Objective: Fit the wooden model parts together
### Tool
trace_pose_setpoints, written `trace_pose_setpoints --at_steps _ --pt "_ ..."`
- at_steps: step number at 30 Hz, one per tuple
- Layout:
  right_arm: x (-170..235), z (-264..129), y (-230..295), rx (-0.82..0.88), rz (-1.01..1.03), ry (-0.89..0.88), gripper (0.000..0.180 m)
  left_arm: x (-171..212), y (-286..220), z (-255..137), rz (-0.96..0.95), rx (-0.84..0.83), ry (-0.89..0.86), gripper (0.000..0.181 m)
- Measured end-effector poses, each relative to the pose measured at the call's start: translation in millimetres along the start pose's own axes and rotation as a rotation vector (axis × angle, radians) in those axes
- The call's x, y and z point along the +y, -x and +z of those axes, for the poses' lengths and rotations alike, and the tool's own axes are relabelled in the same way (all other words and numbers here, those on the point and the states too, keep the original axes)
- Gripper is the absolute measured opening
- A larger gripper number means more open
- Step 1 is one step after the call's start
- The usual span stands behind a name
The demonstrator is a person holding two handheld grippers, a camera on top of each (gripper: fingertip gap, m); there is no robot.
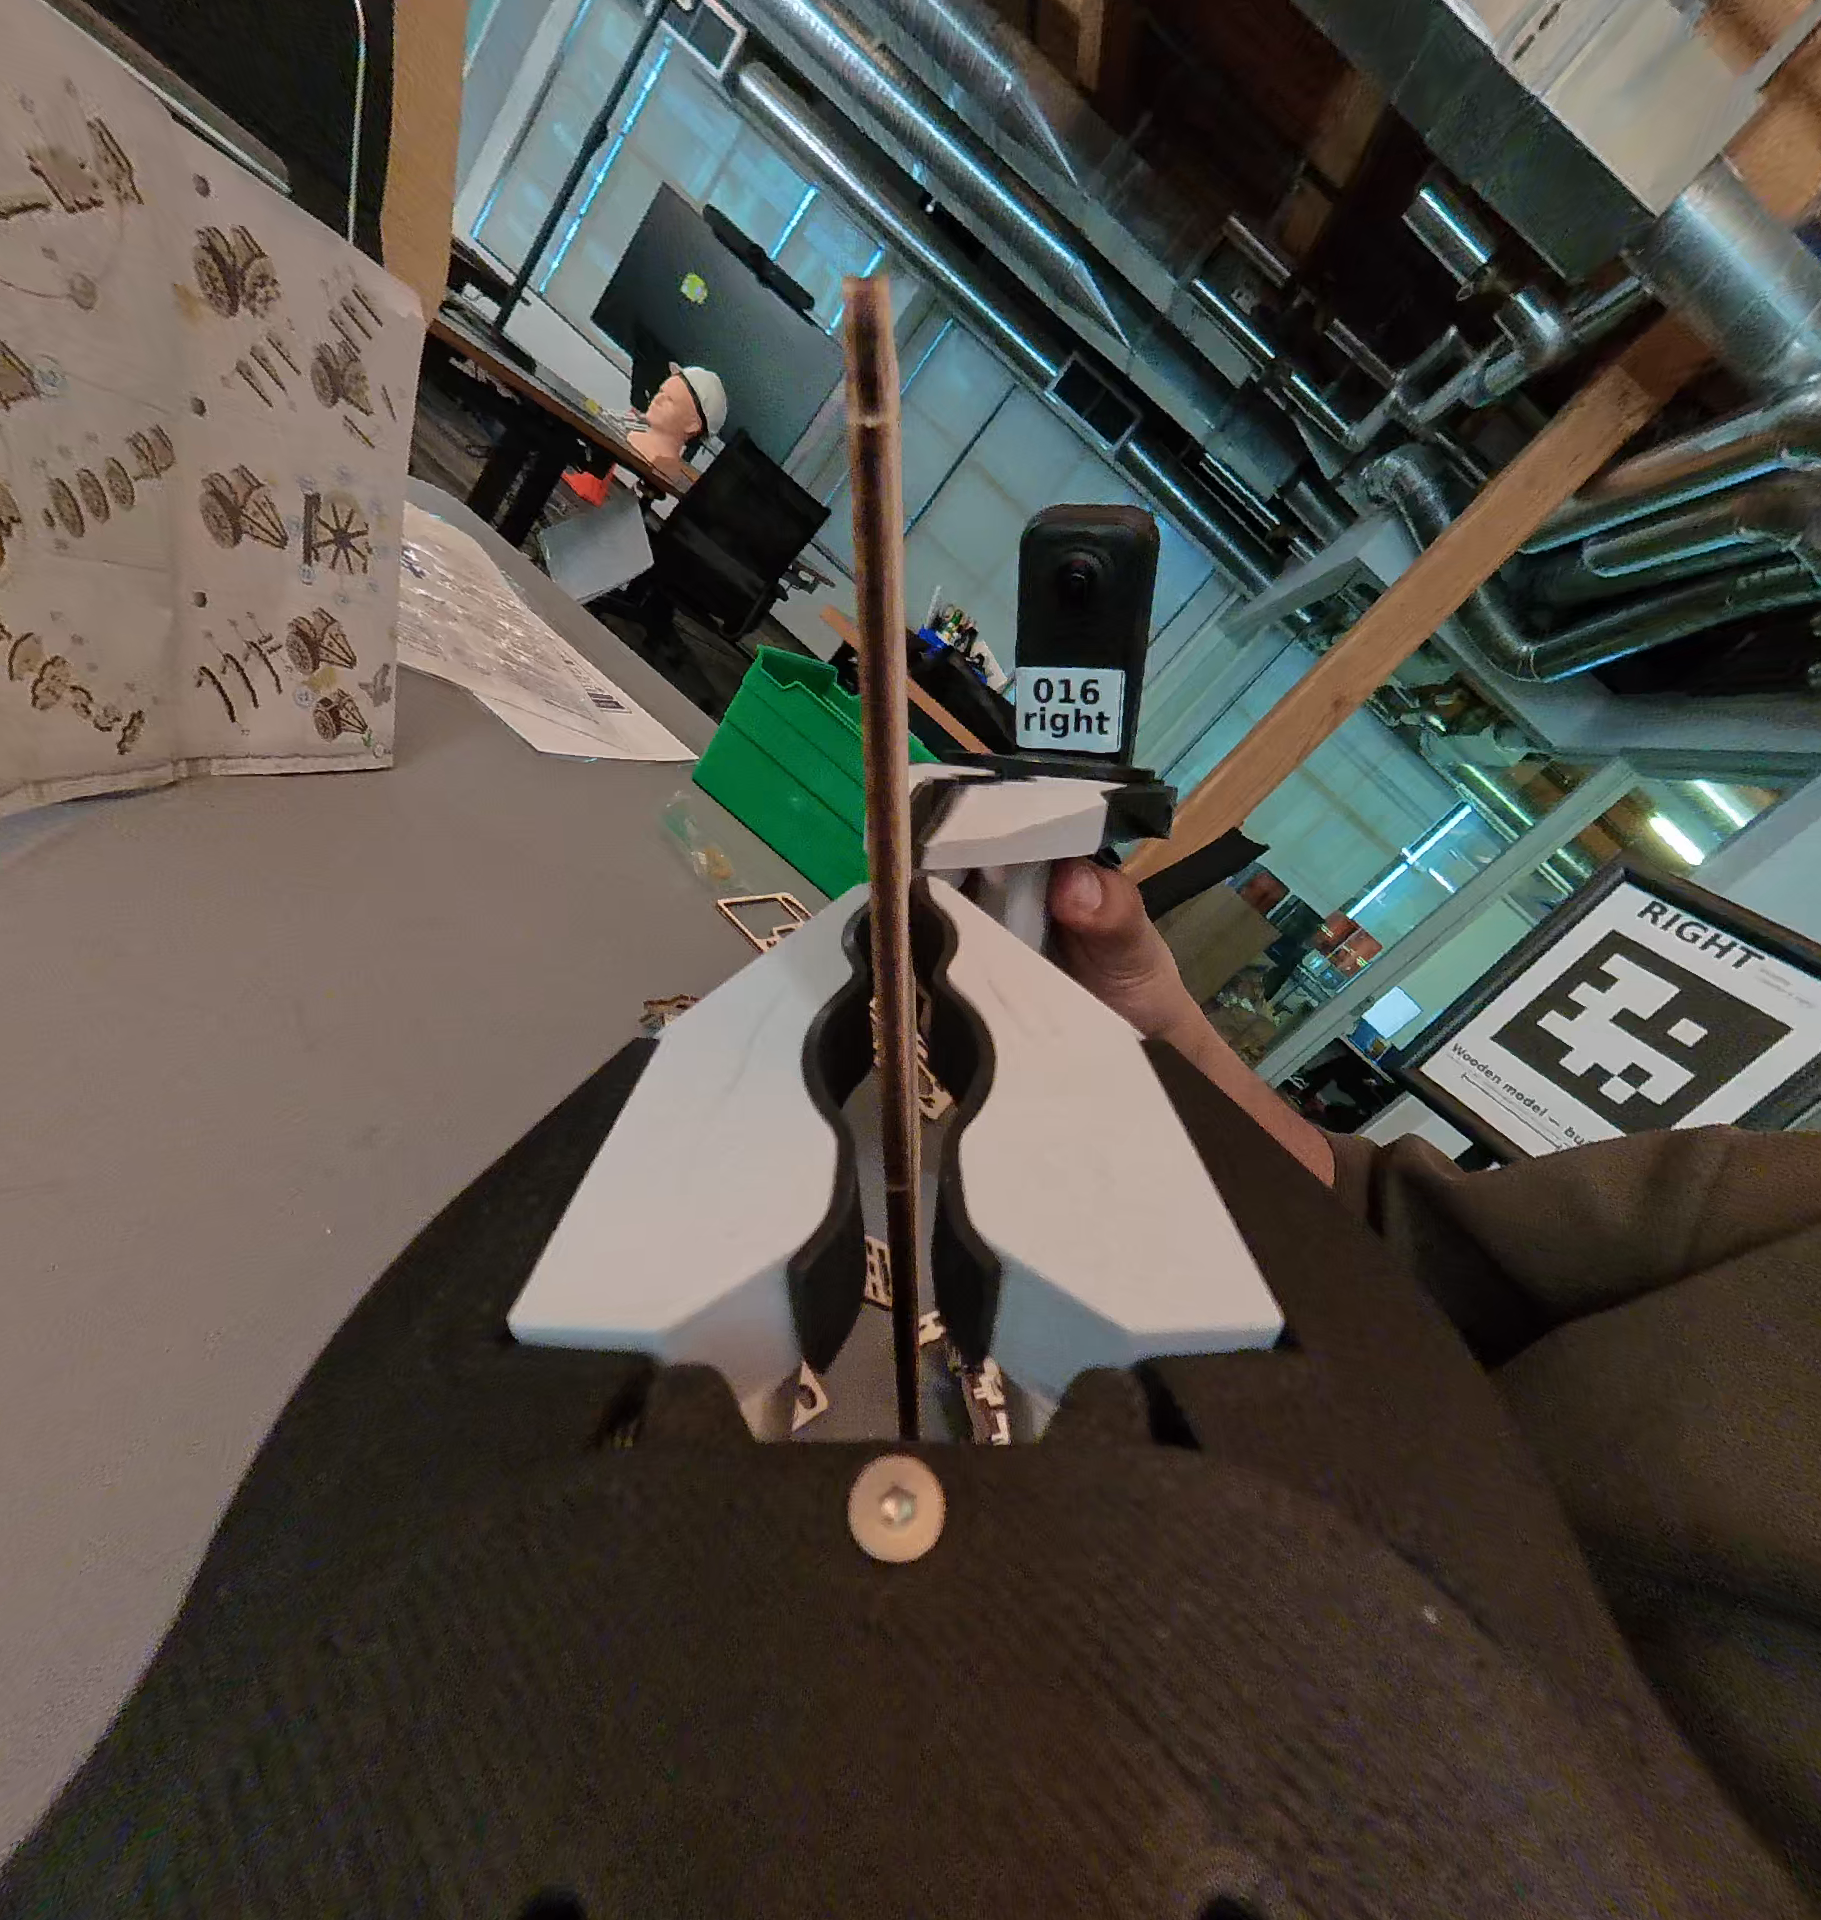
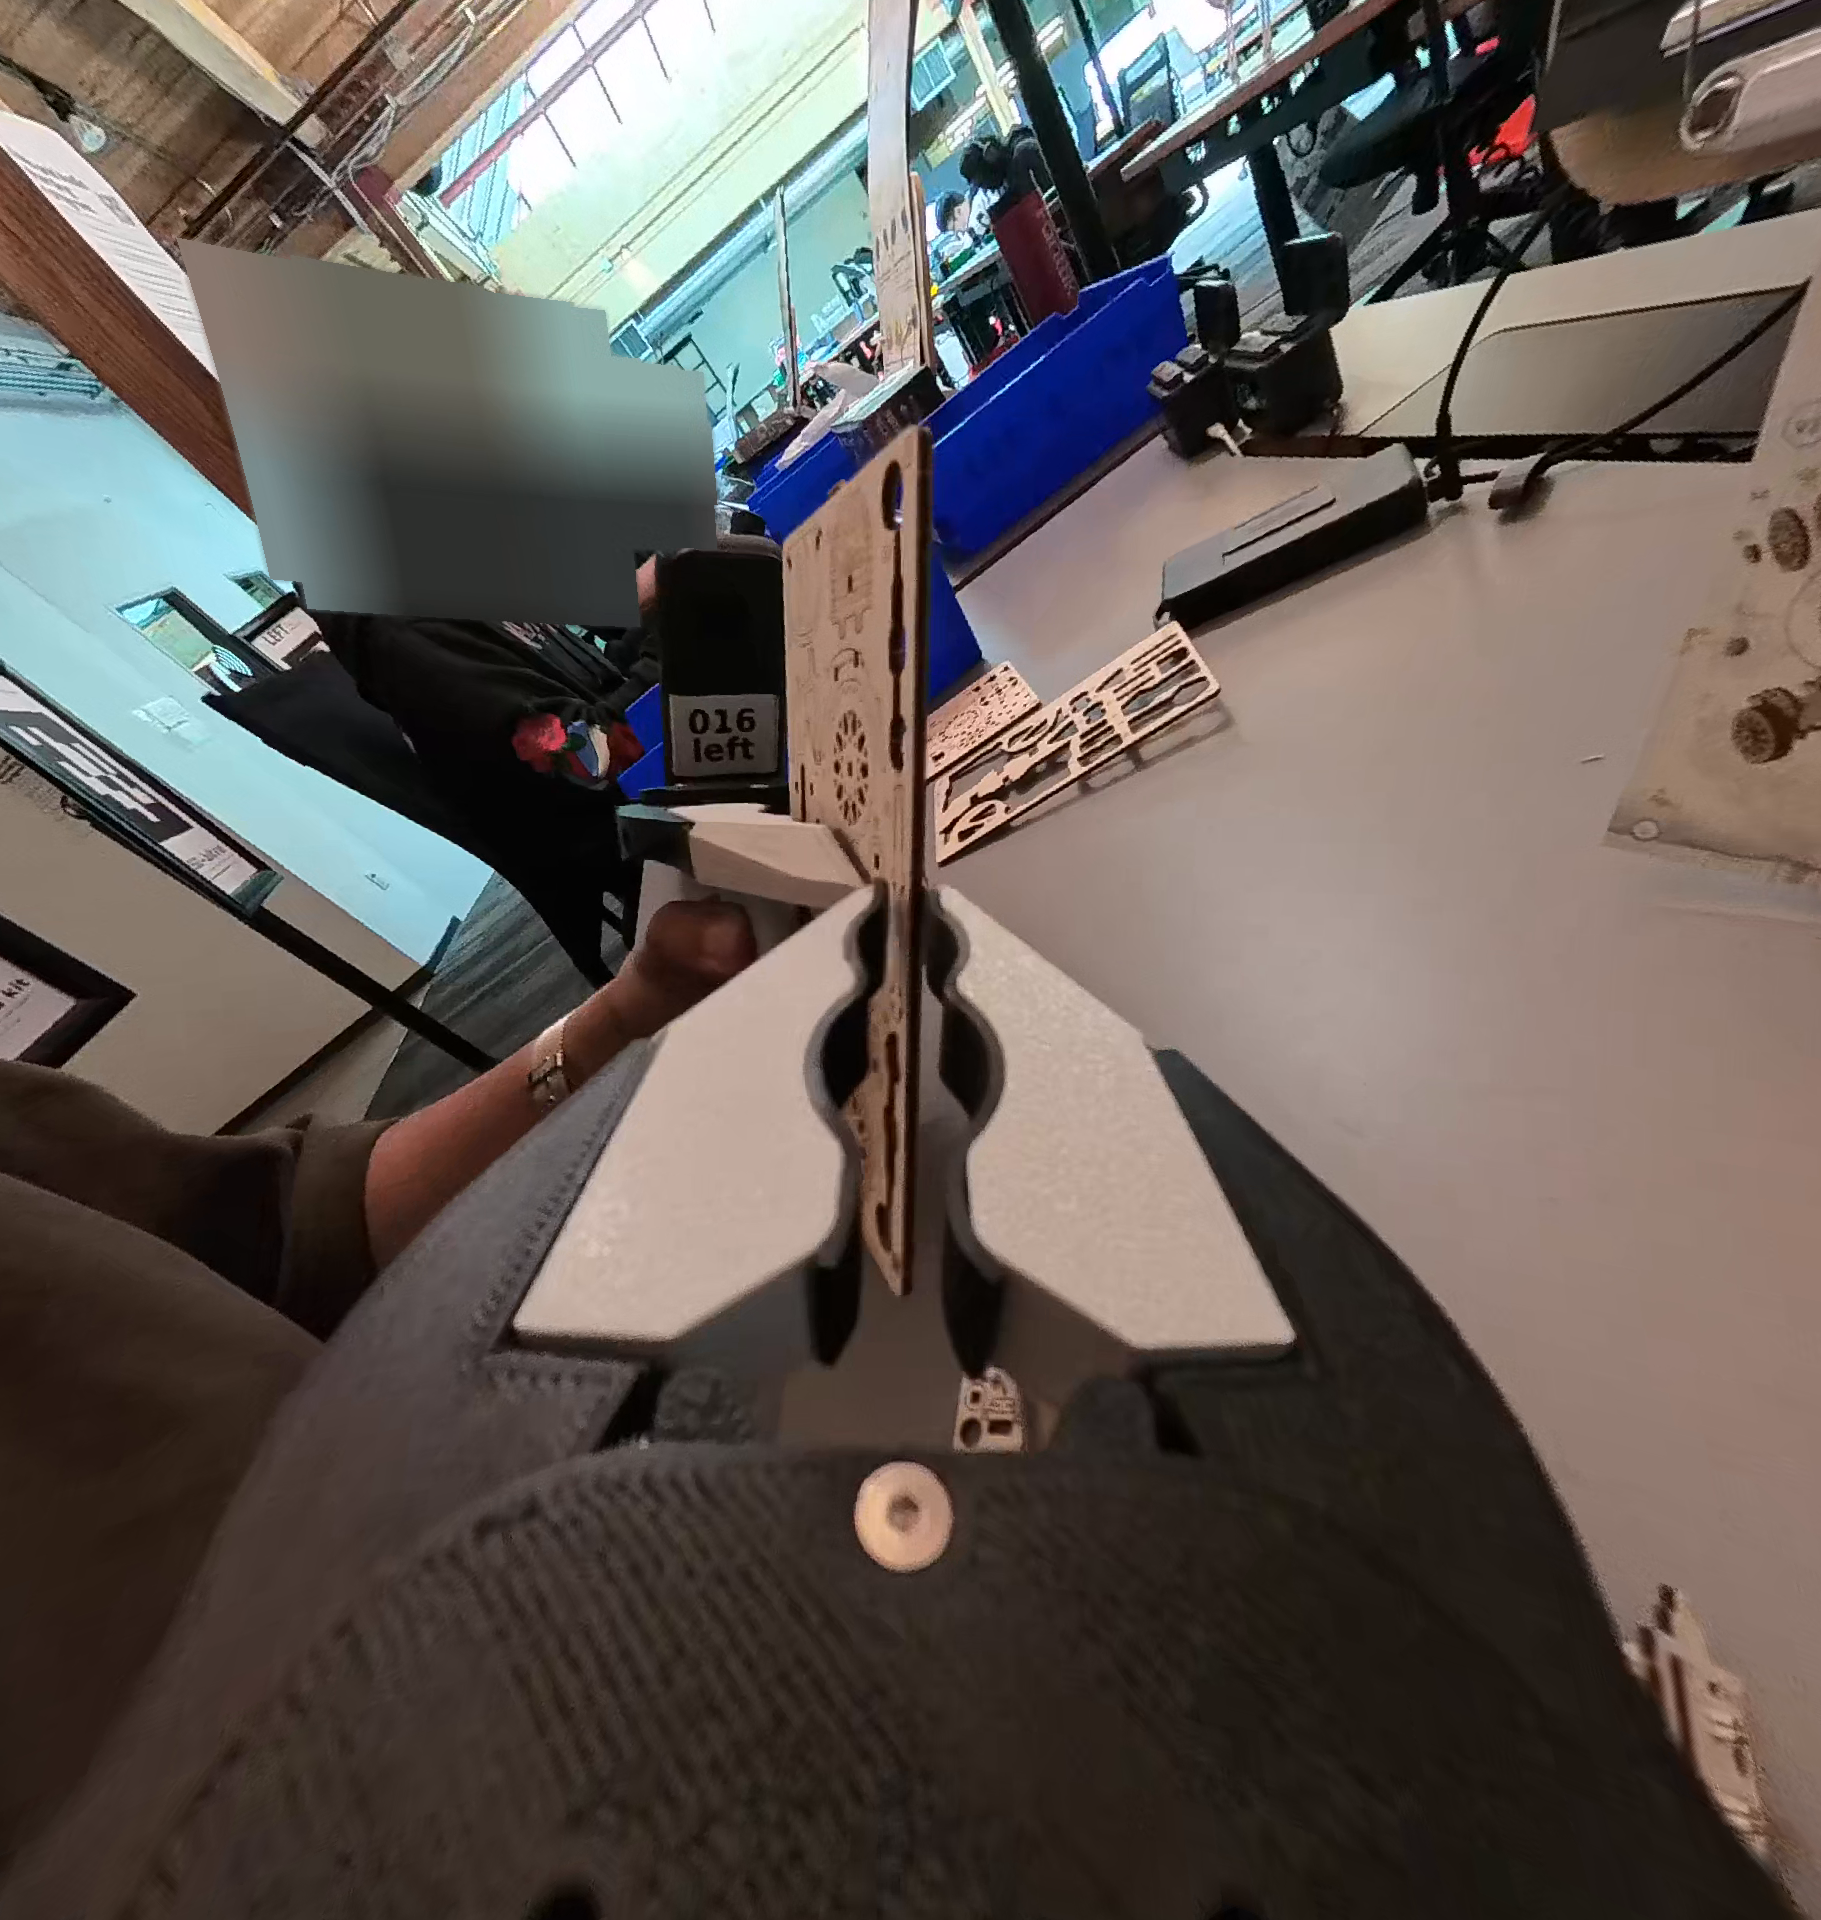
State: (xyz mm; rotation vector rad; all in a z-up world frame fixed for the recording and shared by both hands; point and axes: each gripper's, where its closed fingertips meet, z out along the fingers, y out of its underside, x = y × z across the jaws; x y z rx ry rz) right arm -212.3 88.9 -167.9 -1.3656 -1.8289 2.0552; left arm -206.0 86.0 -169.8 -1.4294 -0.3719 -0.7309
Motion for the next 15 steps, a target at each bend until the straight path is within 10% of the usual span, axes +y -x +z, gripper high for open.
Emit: trace_pose_setpoints --at_steps 15 --pt "13 3 -17 0.065 -0.057 0.038 0.005 14 17 0 0.144 -0.172 0.115 0.001"
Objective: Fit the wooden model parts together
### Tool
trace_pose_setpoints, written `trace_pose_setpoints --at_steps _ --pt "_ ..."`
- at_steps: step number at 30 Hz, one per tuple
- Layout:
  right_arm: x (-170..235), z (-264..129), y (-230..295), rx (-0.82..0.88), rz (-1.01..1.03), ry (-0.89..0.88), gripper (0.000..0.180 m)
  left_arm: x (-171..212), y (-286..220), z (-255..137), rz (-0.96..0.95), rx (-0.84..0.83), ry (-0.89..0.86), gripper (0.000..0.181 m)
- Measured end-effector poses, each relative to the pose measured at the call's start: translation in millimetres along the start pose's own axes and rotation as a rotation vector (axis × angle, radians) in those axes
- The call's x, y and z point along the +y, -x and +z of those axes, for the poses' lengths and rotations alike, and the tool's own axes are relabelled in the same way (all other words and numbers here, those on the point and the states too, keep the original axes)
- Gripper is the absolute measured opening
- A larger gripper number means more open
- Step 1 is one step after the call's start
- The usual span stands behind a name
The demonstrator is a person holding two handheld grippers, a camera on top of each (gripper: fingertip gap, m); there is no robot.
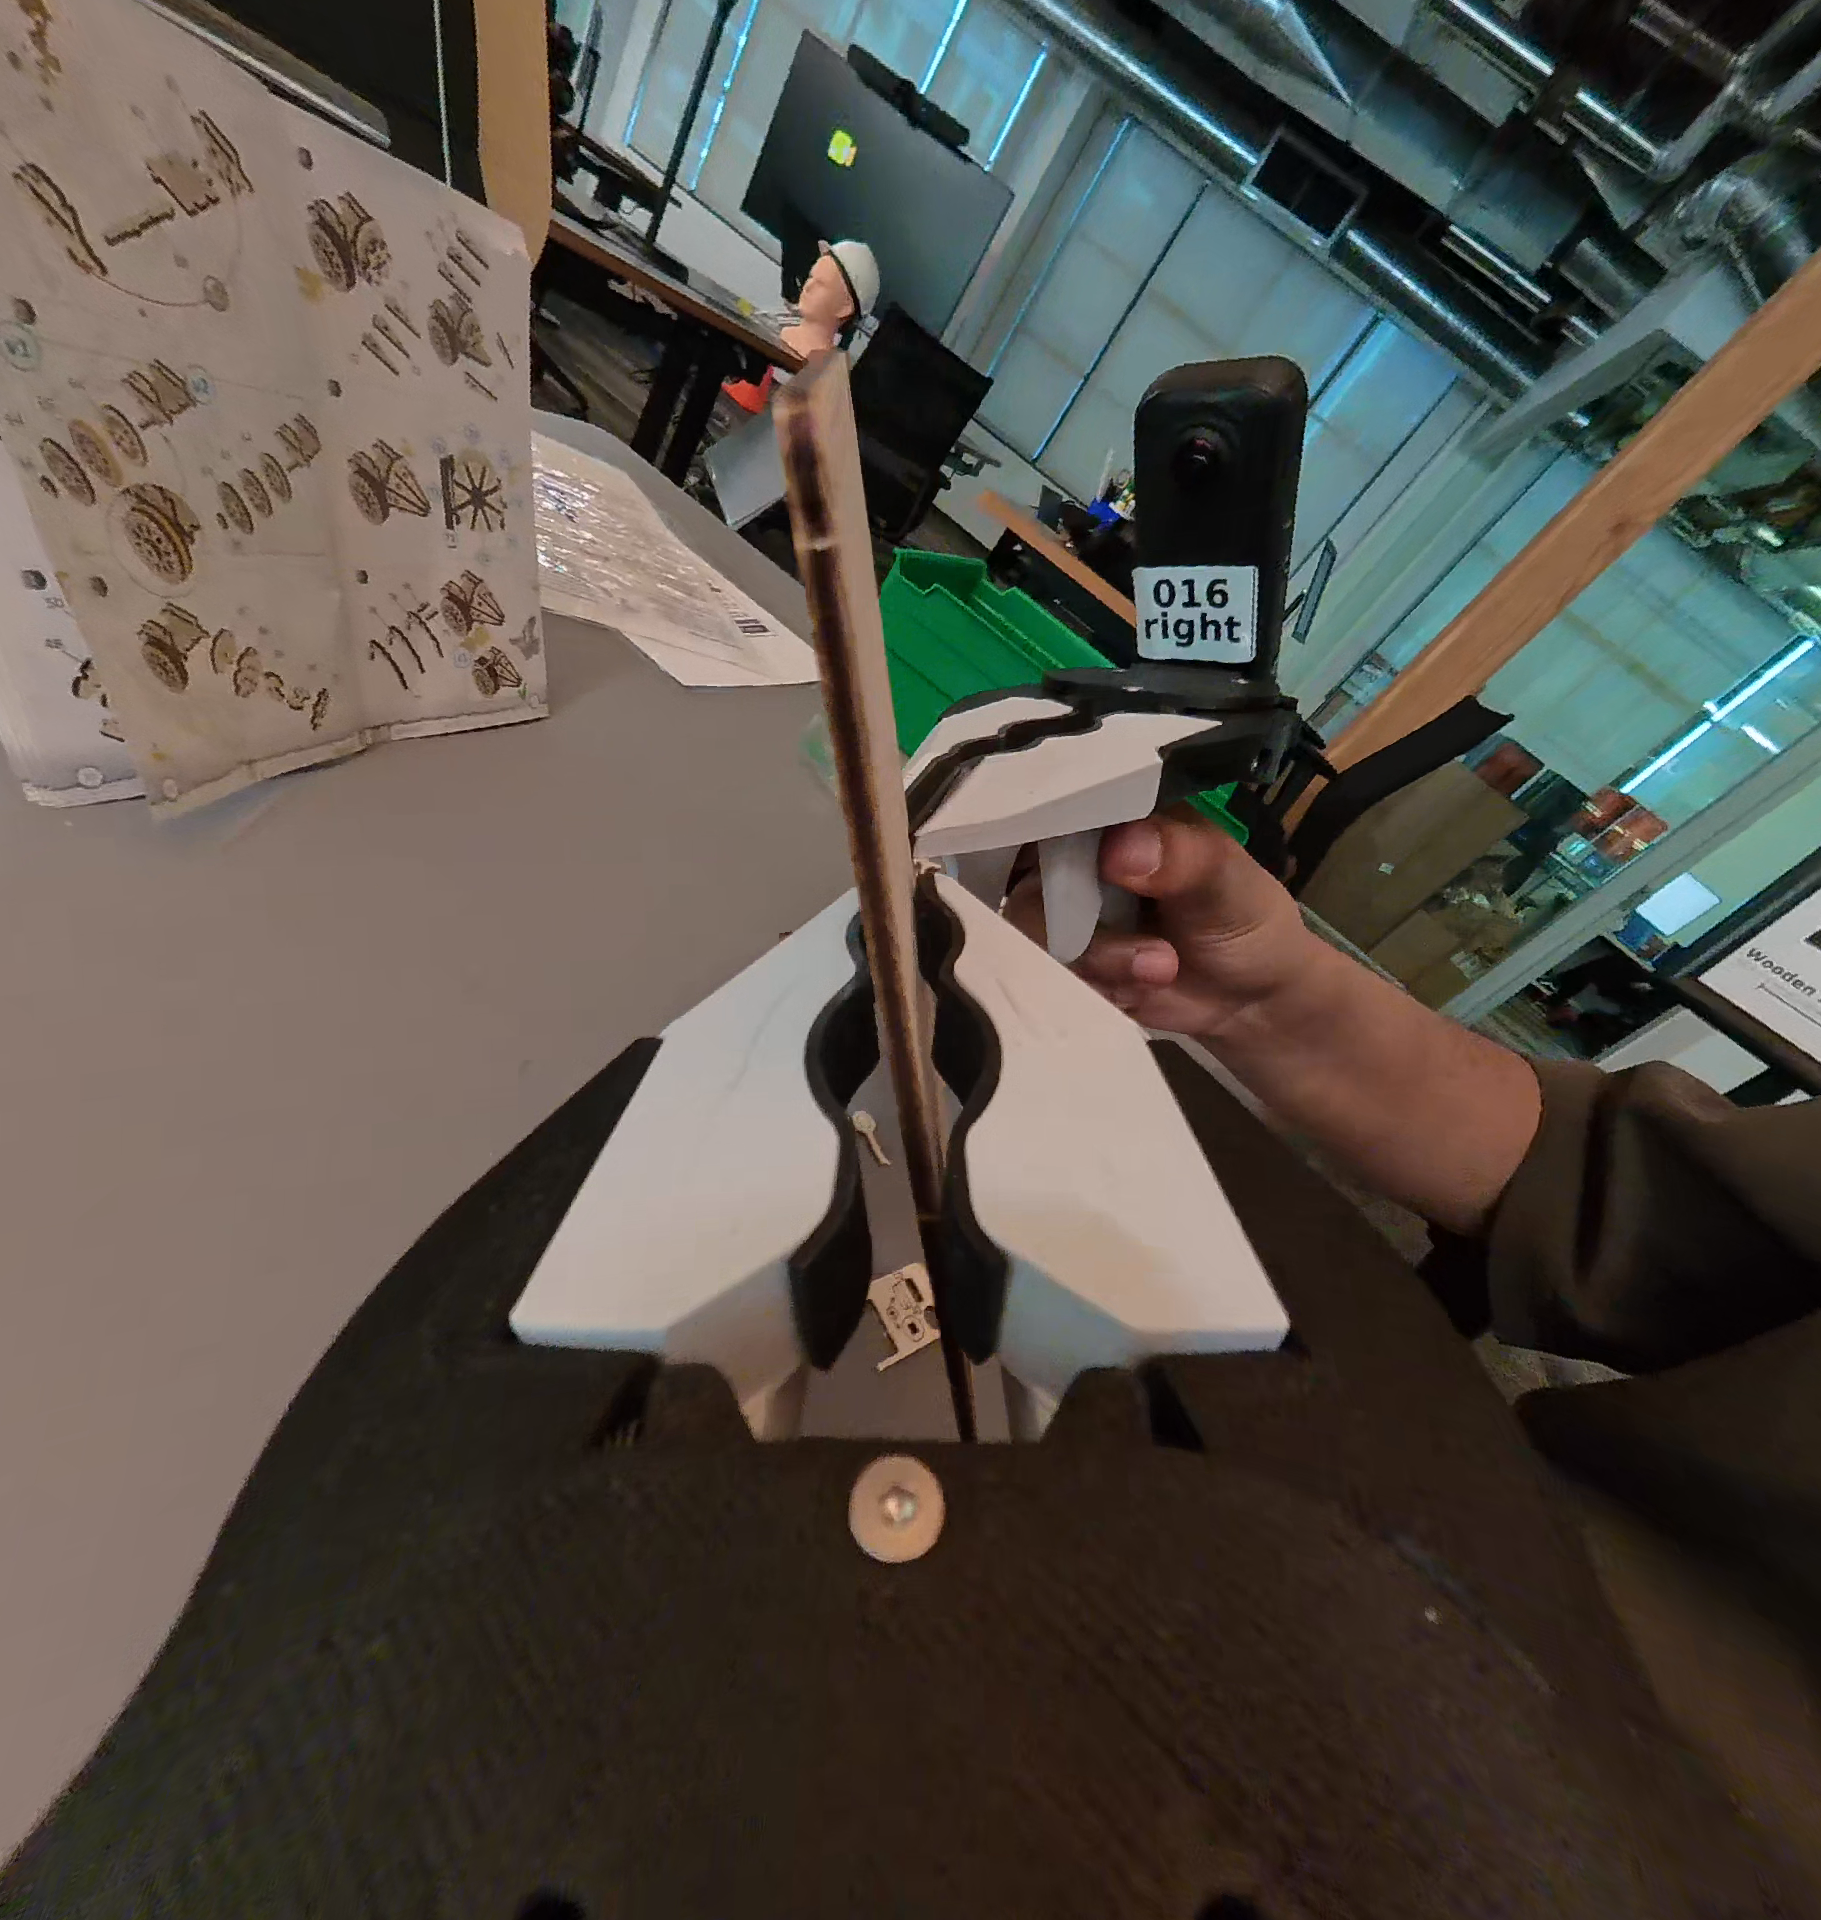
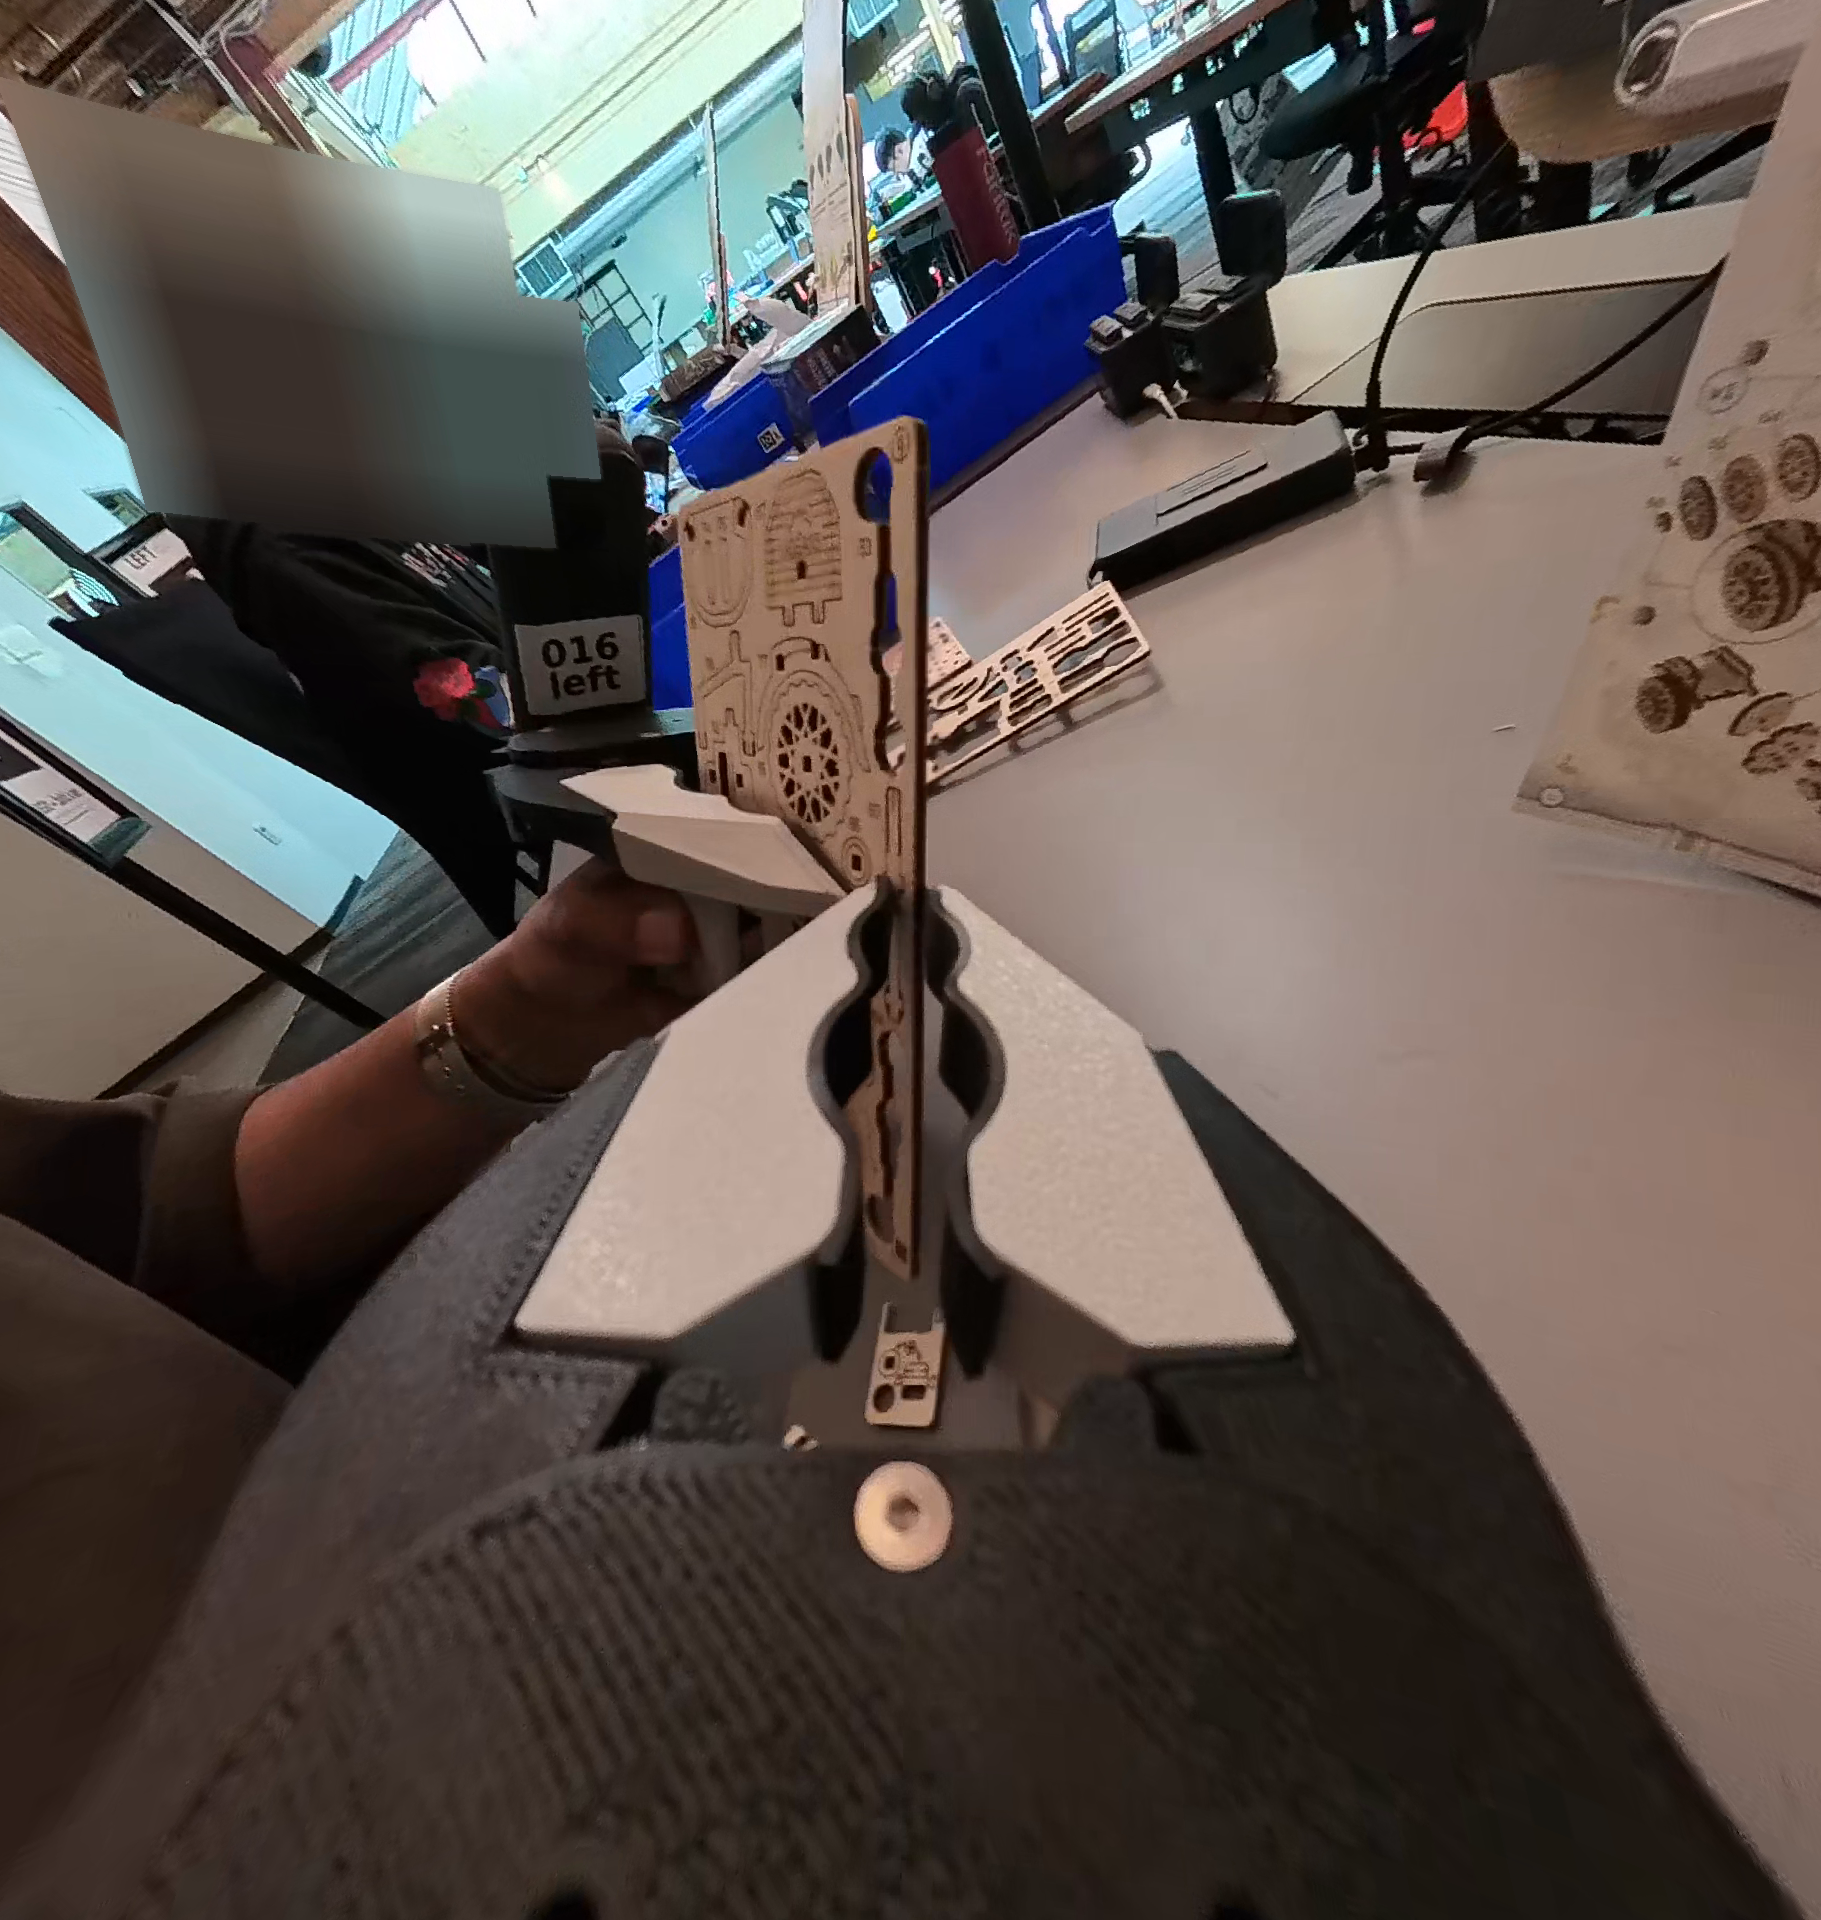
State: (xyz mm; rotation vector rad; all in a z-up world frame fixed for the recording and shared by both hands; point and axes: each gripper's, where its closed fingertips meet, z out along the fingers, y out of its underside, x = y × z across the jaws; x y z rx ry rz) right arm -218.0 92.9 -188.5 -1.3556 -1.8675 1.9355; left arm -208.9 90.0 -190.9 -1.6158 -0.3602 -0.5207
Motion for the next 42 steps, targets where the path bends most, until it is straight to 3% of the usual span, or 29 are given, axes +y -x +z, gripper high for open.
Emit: trace_pose_setpoints --at_steps 5,10,18,32,37,42 --pt "6 3 -5 0.013 0.017 0.017 0.005 5 5 0 0.042 -0.036 0.029 0.002" --pt "-5 0 12 -0.143 0.076 -0.02 0.004 -5 -8 -7 -0.108 0.136 -0.029 0.0" --pt "-1 -2 20 -0.185 0.058 0.041 0.003 1 -16 -8 -0.117 0.195 0.021 0.0" --pt "10 0 6 -0.092 -0.025 0.111 0.005 12 -4 -2 -0.01 0.063 0.085 0.001" --pt "2 2 11 -0.04 -0.131 0.091 0.006 4 -6 -7 -0.067 0.118 0.045 0.001" --pt "-6 -1 18 -0.073 -0.097 0.048 0.005 2 -14 -8 -0.083 0.17 0.037 0.0"
